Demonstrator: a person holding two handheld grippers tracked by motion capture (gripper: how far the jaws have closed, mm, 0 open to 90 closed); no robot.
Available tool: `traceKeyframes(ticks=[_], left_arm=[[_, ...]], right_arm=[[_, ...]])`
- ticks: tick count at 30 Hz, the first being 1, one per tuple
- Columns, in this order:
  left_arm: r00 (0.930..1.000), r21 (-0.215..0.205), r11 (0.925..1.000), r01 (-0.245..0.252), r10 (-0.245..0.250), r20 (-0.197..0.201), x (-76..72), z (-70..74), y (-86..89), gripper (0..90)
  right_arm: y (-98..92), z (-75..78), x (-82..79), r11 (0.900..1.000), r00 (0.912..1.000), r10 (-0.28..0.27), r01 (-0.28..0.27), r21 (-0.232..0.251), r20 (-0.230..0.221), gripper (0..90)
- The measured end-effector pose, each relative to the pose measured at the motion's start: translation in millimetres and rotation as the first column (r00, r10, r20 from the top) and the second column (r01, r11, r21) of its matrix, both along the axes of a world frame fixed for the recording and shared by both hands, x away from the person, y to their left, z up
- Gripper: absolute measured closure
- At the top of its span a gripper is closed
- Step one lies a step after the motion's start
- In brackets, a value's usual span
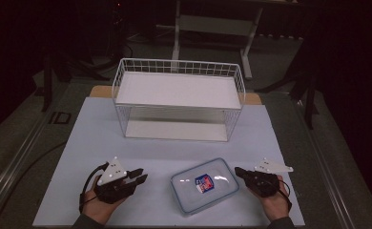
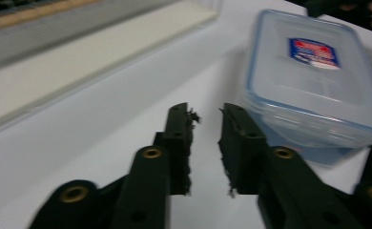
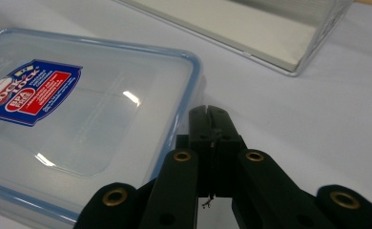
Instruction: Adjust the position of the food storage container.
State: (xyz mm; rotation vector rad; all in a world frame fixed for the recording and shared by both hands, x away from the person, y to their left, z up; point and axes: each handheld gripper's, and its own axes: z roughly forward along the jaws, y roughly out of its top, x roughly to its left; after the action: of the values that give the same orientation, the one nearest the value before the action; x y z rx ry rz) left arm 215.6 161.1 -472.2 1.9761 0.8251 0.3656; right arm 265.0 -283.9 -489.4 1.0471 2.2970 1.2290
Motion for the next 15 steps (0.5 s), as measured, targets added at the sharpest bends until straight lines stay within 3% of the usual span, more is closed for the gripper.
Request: traceKeyframes(ticks=[5,10,13,14,15], left_arm=[[0.9953,0.039,0.9952,0.090,-0.088,-0.039,-4.6,-6.0,-22.0,84.6],[0.9886,0.041,0.9889,0.143,-0.141,-0.055,-7.9,-7.9,-34.2,89.5],[0.9762,0.059,0.9756,0.211,-0.208,-0.063,-13.6,-11.7,-49.1,89.6],[0.9762,0.059,0.9756,0.211,-0.208,-0.063,-13.6,-11.7,-49.1,89.5],[0.9698,0.072,0.9682,0.240,-0.235,-0.064,-16.2,-13.2,-54.7,89.5]], right_arm=[[4.5,-2.5,1.7,1.000,0.9999,0.009,-0.009,-0.012,-0.015,89.8],[3.8,-3.1,2.1,1.000,0.9997,0.009,-0.010,-0.005,-0.022,89.8],[3.0,-3.7,2.9,1.000,0.9995,0.009,-0.009,0.005,-0.029,89.8],[3.0,-3.7,2.9,1.000,0.9995,0.009,-0.009,0.005,-0.029,89.8],[3.0,-3.8,2.9,1.000,0.9995,0.009,-0.009,0.006,-0.029,89.8]])
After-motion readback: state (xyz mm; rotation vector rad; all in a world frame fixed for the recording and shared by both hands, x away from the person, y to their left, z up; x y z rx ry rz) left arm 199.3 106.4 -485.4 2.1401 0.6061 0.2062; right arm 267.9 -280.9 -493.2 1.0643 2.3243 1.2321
